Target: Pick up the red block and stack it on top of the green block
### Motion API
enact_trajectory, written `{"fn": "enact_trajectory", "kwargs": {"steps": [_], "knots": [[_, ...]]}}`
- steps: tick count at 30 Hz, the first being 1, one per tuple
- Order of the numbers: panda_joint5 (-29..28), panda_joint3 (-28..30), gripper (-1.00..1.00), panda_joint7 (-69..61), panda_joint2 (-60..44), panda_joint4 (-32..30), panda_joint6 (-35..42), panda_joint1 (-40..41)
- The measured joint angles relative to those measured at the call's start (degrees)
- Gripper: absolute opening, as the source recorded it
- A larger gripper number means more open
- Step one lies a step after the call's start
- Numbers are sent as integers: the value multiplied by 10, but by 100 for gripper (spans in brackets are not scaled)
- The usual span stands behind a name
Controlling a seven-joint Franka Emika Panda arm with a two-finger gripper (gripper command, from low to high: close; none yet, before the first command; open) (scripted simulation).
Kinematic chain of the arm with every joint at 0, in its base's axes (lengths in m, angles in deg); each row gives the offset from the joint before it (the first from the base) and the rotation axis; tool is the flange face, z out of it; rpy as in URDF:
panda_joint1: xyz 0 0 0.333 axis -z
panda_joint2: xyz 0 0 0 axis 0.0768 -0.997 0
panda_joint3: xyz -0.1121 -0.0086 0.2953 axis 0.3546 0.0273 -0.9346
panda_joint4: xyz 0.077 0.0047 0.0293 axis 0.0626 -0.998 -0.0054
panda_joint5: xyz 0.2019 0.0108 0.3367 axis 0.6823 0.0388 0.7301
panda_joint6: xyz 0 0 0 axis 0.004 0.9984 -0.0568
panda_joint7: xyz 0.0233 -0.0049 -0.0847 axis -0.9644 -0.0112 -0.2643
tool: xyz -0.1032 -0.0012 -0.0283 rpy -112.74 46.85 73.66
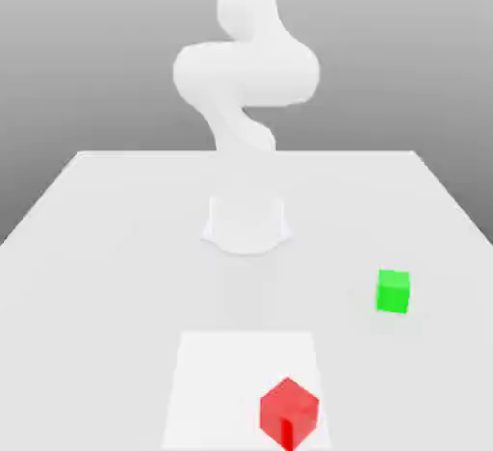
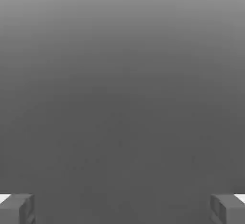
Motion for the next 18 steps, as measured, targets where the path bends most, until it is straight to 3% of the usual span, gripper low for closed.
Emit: {"fn": "enact_trajectory", "kwargs": {"steps": [10, 18], "knots": [[47, 55, 0, -176, -212, -38, -79, -81], [70, 59, 0, -305, -378, -68, -141, -109]]}}
